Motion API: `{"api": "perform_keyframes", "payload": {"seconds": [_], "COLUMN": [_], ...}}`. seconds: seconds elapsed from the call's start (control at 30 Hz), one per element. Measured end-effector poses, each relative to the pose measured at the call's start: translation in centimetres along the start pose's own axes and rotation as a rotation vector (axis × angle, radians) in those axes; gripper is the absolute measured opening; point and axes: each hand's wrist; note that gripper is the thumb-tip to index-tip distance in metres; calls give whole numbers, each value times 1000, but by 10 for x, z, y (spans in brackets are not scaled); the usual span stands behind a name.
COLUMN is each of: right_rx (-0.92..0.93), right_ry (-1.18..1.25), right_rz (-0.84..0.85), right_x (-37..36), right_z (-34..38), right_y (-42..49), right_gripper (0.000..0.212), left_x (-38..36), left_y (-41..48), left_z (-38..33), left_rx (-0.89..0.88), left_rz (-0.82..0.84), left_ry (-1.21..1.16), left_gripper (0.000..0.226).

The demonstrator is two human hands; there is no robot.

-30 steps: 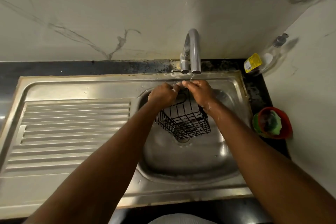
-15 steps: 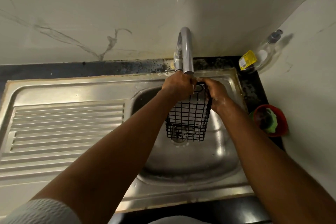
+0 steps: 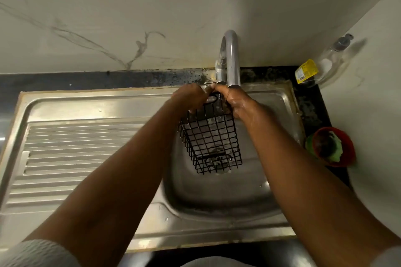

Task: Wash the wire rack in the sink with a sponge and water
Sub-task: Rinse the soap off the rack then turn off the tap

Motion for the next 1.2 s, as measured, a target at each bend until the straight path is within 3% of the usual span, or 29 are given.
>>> {"api": "perform_keyframes", "payload": {"seconds": [0.13,0.2,0.27,0.37,0.57,0.63,0.73,0.8,0.87,0.97,1.1,1.2], "right_rx": [-25,-20,11,108,314,361,394,446,610,734,541,284], "right_ry": [-259,-373,-441,-556,-515,-525,-505,-469,-590,-837,-1034,-1025], "right_rz": [22,49,59,43,132,164,-13,-152,-263,-403,-640,-682], "right_x": [-19,-27,-34,-42,-32,-26,-15,-5,9,28,52,46], "right_z": [6,13,21,26,7,-9,-37,-53,-68,-81,-96,-96], "right_y": [9,8,6,7,-14,-26,-40,-44,-41,-33,-24,-29], "right_gripper": [56,55,42,49,41,49,54,44,33,40,55,69], "left_x": [12,10,8,10,13,9,-2,-14,-26,-41,-45,-44], "left_y": [-25,-34,-39,-46,-47,-49,-51,-53,-55,-61,-72,-77], "left_z": [30,43,52,61,67,65,59,56,56,62,67,70], "left_rx": [-9,-35,-24,11,94,130,201,273,306,359,442,467], "left_rz": [333,295,214,186,96,87,86,87,92,103,136,99], "left_ry": [-449,-557,-581,-656,-629,-654,-746,-899,-1072,-1230,-1312,-1374], "left_gripper": [49,42,53,51,62,61,61,58,53,53,57,60]}}
Point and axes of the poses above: each hand's wrist, its own y-axis towards the middle knuckle, its own x-axis out of the back of the hand, z = x × y, and after that the axes turned 5 degrees about -y, right-handed
